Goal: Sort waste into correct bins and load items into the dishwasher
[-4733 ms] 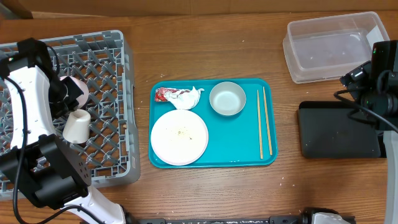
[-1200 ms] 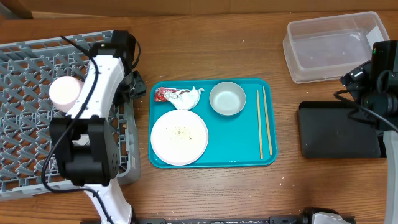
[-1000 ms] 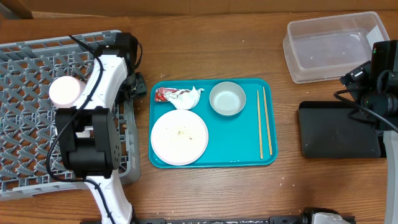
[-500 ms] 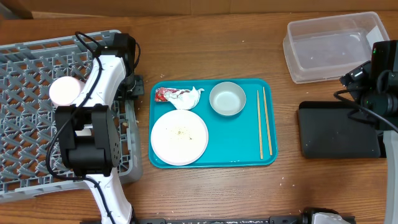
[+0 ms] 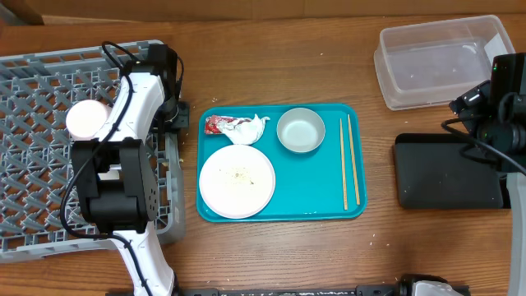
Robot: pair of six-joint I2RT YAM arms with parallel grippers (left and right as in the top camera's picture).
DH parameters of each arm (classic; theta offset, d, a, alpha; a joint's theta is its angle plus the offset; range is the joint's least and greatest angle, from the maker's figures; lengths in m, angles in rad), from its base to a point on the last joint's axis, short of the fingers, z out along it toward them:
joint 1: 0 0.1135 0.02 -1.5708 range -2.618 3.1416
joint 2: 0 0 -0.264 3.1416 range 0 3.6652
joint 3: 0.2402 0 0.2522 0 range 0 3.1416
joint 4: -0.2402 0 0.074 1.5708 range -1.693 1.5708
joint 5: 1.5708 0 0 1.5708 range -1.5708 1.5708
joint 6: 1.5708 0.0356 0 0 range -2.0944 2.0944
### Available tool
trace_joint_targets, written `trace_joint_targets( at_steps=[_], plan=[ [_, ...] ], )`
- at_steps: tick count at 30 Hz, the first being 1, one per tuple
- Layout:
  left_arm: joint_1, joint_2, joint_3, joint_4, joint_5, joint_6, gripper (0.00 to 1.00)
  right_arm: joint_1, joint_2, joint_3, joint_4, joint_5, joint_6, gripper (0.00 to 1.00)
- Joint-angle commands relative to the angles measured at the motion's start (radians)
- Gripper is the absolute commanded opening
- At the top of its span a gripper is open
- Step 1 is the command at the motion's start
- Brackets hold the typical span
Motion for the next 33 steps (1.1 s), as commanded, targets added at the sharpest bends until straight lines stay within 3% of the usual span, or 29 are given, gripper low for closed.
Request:
trace_joint_targets(
  at_steps=[1, 24, 27, 33],
  plan=[
    [-0.024, 0.009, -0.002, 0.010, 0.114, 0.251, 0.04, -0.006, -0.002, 0.008, 0.003, 0.003, 0.004, 1.00],
    [-0.023, 0.009, 0.001, 0.014, 0.161, 0.286, 0.05, -0.006, -0.002, 0.008, 0.003, 0.003, 0.005, 1.00],
    [-0.023, 0.009, 0.014, -0.004, 0.161, 0.274, 0.31, -0.006, -0.002, 0.008, 0.003, 0.003, 0.004, 1.00],
    [-0.023, 0.009, 0.156, -0.126, 0.161, 0.271, 0.39, -0.006, -0.002, 0.008, 0.003, 0.003, 0.004, 1.00]
  ],
)
